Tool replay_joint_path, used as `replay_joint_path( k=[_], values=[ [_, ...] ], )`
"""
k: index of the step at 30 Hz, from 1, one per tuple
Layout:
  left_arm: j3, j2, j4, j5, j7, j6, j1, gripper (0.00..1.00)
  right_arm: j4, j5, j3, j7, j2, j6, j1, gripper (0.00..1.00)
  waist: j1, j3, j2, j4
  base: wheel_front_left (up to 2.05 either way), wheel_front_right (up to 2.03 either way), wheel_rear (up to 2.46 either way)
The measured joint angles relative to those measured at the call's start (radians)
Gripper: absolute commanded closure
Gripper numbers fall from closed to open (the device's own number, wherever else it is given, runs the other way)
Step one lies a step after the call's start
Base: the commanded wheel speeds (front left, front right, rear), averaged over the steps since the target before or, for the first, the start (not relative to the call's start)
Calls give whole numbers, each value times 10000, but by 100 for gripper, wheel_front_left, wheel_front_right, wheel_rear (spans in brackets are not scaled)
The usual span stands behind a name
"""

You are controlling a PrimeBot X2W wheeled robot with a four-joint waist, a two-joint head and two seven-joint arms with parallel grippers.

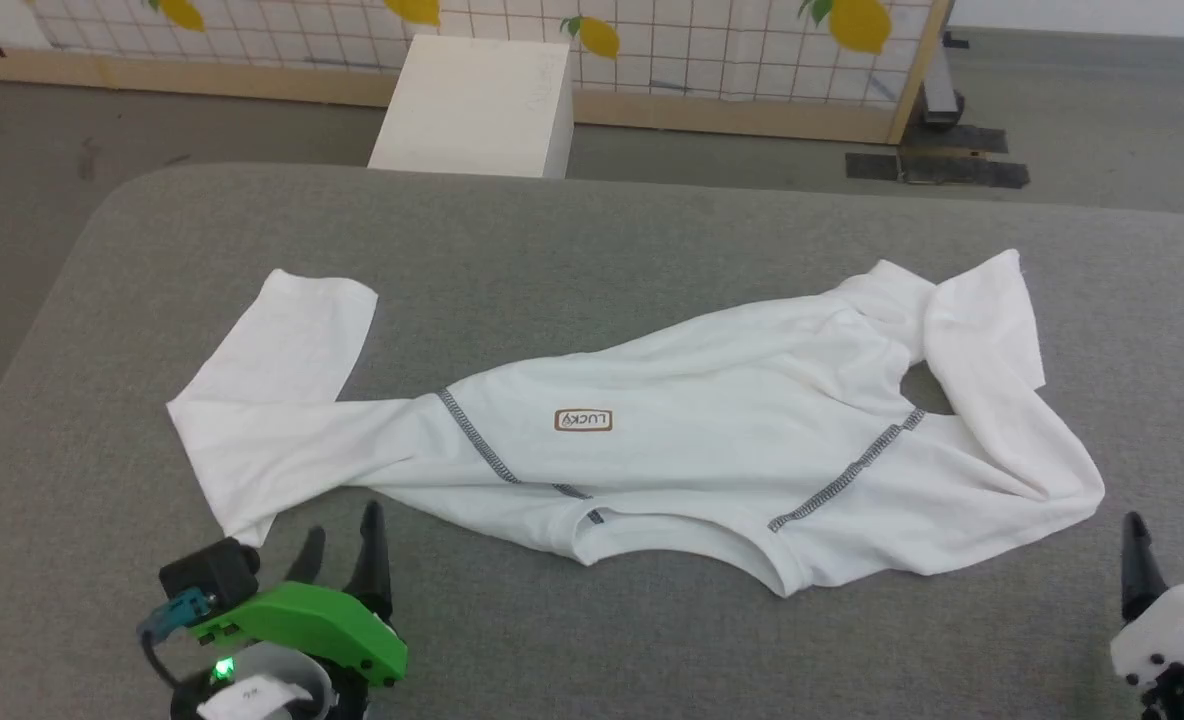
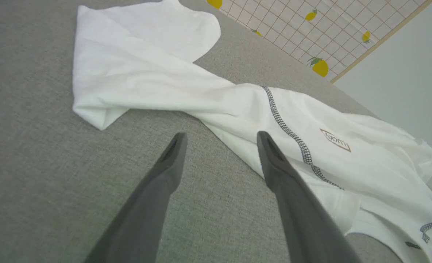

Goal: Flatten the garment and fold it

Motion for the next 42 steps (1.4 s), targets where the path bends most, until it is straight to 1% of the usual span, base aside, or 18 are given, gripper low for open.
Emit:
replay_joint_path(
  k=[3,5,9,11,15,18,19,20,25,27,29,33,37,42],
  values=[
    [-161,-10,105,-493,1266,746,-32,0,-215,311,495,-215,2,0,327,0,0,-71,0,-185,0,0,0],
    [-303,-13,240,-577,1975,1108,-175,0,-445,355,740,-249,2,0,339,0,0,-51,0,-317,0,0,0],
    [-610,73,803,-466,3126,1616,-995,0,-821,359,1055,-242,-2,0,316,0,0,166,0,-579,0,0,0],
    [-575,186,1078,-395,3342,1858,-1361,0,-947,401,1220,-201,-4,0,264,0,0,277,0,-727,0,0,0],
    [-570,529,1517,-167,3645,2123,-1747,0,-1218,485,1482,-198,-2,0,162,0,0,511,0,-1053,0,0,0],
    [-614,706,1630,-84,3684,2098,-1813,0,-1342,560,1549,-199,0,0,161,0,0,675,0,-1258,0,0,0],
    [-650,769,1638,-46,3670,2061,-1821,65,-1379,606,1546,-199,-2,0,161,0,0,732,0,-1314,0,0,0],
    [-669,803,1634,-12,3613,2010,-1824,100,-1400,608,1536,-199,-2,0,165,0,0,776,0,-1350,0,0,0],
    [-656,917,1611,-92,3425,1774,-1805,100,-1473,602,1672,82,-4,0,201,0,0,933,0,-1397,0,0,0],
    [-648,867,1480,-111,3158,1684,-1709,100,-1478,650,1843,520,-10,0,246,0,0,934,0,-1344,0,0,0],
    [-614,779,1227,-196,2828,1547,-1533,100,-1450,744,2121,1225,-12,0,378,0,0,935,0,-1269,0,0,0],
    [-665,619,650,-213,2466,1455,-1034,100,-1396,642,2514,2301,4,0,366,0,0,946,0,-1081,0,0,0],
    [-811,554,222,-257,2424,1444,-767,100,-1221,115,2520,2861,4,0,-90,0,0,1012,0,-866,0,0,0],
    [-1041,464,-52,-257,2449,1444,-727,100,-696,-500,2426,3565,0,0,-810,0,0,1165,0,-560,0,0,0]
  ],
)
